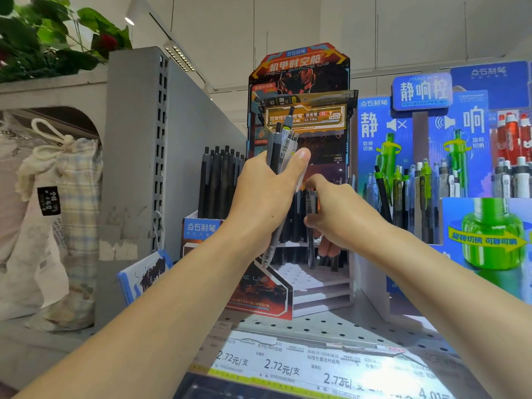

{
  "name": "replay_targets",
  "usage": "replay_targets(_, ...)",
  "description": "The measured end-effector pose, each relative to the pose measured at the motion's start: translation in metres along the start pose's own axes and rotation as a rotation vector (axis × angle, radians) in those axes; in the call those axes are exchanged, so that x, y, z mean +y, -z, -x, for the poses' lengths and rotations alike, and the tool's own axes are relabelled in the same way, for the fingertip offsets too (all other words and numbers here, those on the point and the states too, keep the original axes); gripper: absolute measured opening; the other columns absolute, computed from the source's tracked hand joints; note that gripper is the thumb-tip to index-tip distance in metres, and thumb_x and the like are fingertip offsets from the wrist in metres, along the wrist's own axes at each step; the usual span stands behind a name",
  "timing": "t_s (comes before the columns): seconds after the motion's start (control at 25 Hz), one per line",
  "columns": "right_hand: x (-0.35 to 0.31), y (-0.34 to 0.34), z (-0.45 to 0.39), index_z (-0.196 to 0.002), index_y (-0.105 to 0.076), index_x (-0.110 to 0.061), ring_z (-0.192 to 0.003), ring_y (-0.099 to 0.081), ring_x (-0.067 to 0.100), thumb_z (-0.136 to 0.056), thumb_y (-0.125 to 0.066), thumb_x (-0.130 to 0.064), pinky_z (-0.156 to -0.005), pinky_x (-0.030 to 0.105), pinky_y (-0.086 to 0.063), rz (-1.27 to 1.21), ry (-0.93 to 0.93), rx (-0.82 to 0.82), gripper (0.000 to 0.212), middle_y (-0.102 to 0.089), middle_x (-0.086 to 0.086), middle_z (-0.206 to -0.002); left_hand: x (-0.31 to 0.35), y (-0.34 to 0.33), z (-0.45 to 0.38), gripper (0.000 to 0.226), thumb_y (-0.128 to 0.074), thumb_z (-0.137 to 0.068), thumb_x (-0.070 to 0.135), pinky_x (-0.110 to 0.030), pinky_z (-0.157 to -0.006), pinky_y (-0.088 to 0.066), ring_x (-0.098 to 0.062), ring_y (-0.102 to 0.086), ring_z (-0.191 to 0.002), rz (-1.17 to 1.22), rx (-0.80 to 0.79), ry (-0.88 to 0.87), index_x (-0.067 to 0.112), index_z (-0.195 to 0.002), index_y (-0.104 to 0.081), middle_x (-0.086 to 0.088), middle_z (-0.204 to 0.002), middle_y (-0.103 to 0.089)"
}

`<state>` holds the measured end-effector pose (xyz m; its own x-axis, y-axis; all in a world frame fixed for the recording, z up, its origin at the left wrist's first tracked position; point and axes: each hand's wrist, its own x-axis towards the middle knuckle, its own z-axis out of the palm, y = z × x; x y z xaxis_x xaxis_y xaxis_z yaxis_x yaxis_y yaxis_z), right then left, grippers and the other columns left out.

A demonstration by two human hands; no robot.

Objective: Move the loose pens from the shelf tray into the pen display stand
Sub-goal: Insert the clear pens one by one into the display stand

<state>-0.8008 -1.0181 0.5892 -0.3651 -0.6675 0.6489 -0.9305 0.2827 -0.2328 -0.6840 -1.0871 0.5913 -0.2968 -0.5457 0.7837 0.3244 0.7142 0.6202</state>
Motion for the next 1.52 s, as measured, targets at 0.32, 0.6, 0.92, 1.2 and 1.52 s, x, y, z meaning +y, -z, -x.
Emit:
replay_targets(0.32,-0.01,0.01,0.0,-0.117,-0.056,-0.009,-0.073,-0.068,0.034,-0.098,-0.058,-0.015,-0.07,0.047,-0.062,0.214,0.02,0.021,0.02,-0.068,0.013,-0.087,-0.001,-0.002,0.003,0.029,-0.06,-0.094,0.051,-0.018,-0.063,-0.045,-0.005,-0.067,-0.085,0.02,-0.009,0.006,0.026,-0.101,-0.071,0.007,-0.085,-0.072)
replay_targets(0.6,-0.001,0.036,0.008,-0.091,-0.068,-0.009,-0.052,-0.065,0.019,-0.102,-0.058,-0.022,-0.045,0.029,-0.052,-0.868,0.013,-0.031,0.019,-0.072,0.008,-0.071,0.002,-0.006,0.005,0.029,-0.065,-0.092,0.049,-0.023,-0.071,-0.055,-0.003,-0.069,-0.078,0.082,-0.006,0.003,0.02,-0.092,-0.068,0.011,-0.077,-0.071)
replay_targets(0.92,0.013,0.045,0.006,-0.117,-0.075,-0.015,-0.072,-0.066,0.007,-0.093,-0.067,-0.021,-0.056,0.019,-0.055,-1.262,0.086,-0.316,0.026,-0.073,0.004,-0.097,0.012,-0.01,0.004,0.028,-0.072,-0.088,0.044,-0.016,-0.052,-0.044,-0.001,-0.057,-0.055,0.196,0.045,0.067,0.019,-0.099,-0.069,0.005,-0.072,-0.067)
replay_targets(1.2,0.01,0.04,0.001,-0.111,-0.074,-0.004,-0.063,-0.058,0.011,-0.093,-0.07,-0.012,-0.055,0.024,-0.056,-1.055,0.088,-0.132,0.02,-0.067,0.01,-0.086,0.009,-0.004,0.004,0.025,-0.058,-0.098,0.044,-0.028,-0.063,-0.049,-0.011,-0.058,-0.063,0.166,0.026,0.052,0.019,-0.101,-0.064,0.004,-0.076,-0.063)
replay_targets(1.52,0.017,0.023,-0.001,-0.119,-0.064,-0.025,-0.055,-0.072,0.021,-0.093,-0.061,-0.003,-0.054,0.032,-0.062,-0.426,0.15,0.241,0.034,-0.072,0.005,-0.069,0.002,0.001,0.003,0.038,-0.049,-0.101,0.047,-0.039,-0.063,-0.046,-0.013,-0.049,-0.056,0.17,0.05,0.085,0.013,-0.111,-0.061,0.003,-0.068,-0.055)
